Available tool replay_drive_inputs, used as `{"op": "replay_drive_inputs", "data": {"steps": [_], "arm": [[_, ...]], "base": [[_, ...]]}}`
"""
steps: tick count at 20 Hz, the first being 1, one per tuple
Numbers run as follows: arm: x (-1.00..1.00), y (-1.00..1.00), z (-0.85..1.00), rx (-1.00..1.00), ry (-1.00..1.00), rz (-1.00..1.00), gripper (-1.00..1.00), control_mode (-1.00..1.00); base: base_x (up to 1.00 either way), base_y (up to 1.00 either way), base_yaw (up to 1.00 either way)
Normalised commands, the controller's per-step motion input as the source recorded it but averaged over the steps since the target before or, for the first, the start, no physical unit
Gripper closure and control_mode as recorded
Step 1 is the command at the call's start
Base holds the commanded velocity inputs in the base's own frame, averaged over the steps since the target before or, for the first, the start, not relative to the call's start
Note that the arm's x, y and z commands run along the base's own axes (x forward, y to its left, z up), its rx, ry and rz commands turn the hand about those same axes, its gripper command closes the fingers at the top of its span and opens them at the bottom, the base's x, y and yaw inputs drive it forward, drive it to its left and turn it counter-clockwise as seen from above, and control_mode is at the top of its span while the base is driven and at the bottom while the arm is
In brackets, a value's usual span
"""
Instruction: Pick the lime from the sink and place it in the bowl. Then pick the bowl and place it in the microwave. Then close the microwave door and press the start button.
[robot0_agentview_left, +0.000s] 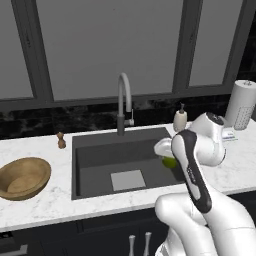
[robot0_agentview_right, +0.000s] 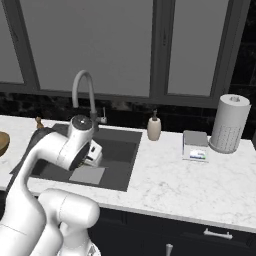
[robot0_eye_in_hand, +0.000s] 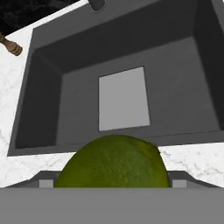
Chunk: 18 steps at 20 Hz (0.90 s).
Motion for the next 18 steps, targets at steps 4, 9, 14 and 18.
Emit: {"op": "replay_drive_inputs", "data": {"steps": [4, 9, 14, 18], "arm": [[-0.38, 1.0, 0.1, -0.04, 0.05, 0.0, 1.0, -1.0], [-0.1, 1.0, 0.28, -0.09, 0.09, 0.0, 1.0, -1.0], [0.17, 1.0, 0.52, -0.11, 0.16, 0.0, 1.0, -1.0], [0.25, 1.0, 0.39, -0.13, 0.16, -0.02, 1.0, -1.0]], "base": [[0.0, 0.0, 0.0], [0.0, 0.0, 0.0], [0.0, 0.0, 0.0], [0.0, 0.0, 0.0]]}}
